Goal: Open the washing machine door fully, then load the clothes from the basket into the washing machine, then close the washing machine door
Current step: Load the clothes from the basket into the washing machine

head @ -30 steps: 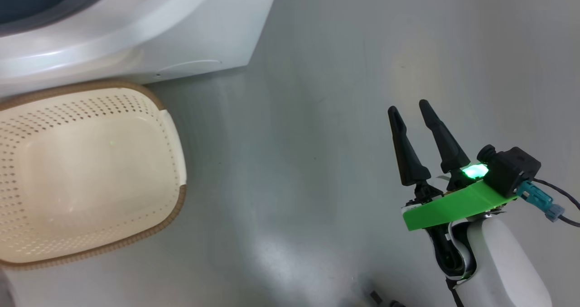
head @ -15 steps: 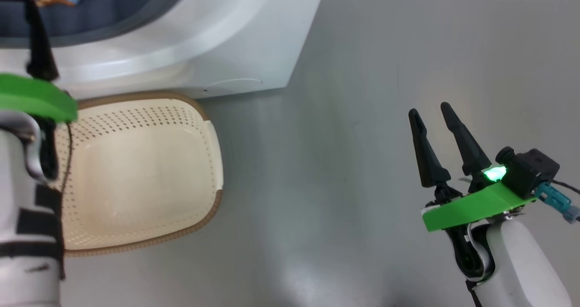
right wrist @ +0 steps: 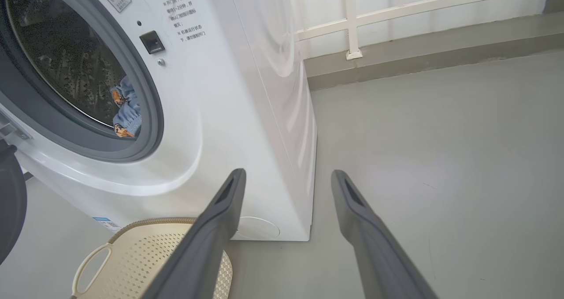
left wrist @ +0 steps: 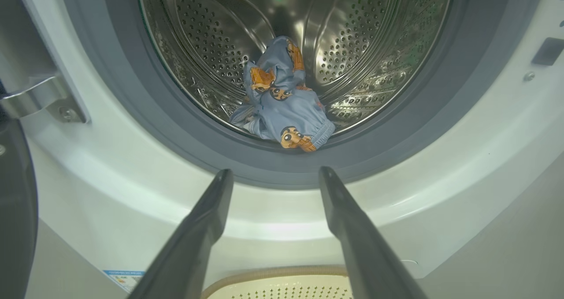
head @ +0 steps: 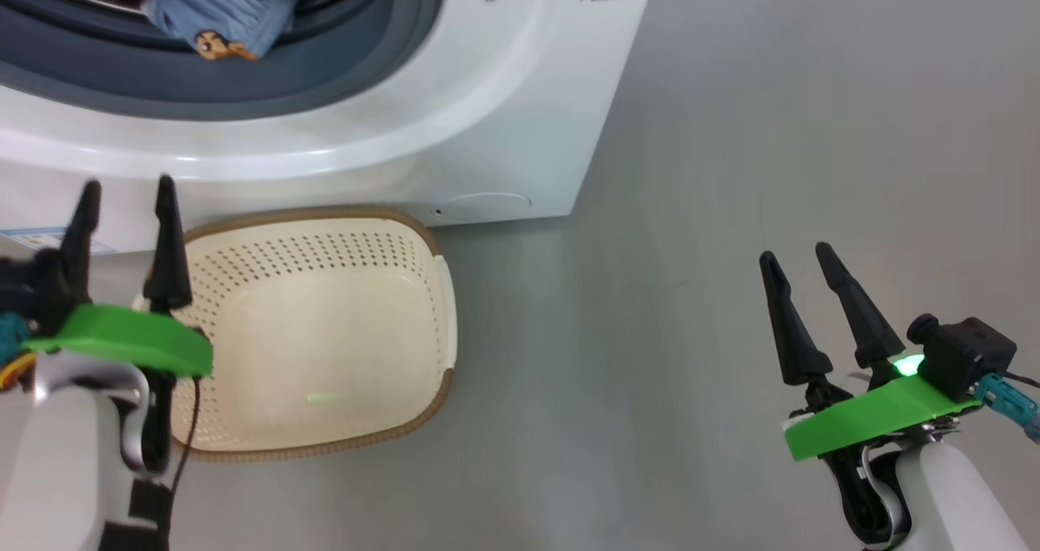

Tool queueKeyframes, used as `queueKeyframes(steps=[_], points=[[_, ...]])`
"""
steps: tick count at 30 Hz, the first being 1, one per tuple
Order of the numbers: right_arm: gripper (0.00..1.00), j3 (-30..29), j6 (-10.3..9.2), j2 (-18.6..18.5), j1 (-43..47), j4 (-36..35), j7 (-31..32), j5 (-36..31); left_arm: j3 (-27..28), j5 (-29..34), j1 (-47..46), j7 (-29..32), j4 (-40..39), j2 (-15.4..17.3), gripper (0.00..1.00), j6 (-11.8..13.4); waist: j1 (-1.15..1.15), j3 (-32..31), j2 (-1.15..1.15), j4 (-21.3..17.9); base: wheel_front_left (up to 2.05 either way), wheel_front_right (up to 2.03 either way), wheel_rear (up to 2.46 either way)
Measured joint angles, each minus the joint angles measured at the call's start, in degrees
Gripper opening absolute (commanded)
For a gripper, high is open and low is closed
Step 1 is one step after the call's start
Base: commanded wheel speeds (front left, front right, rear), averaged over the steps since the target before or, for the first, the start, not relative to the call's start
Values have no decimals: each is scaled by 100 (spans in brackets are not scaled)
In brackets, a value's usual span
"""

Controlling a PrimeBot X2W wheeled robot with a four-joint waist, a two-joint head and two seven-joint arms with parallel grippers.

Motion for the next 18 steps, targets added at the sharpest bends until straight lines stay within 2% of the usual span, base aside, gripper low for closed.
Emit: queueKeyframes(steps=[18], points=[[100,-105,0,-170,528,88,0,0,11,-69,1487,1,-673,-130,100,0,0,-804,0,288,0,0,0]])
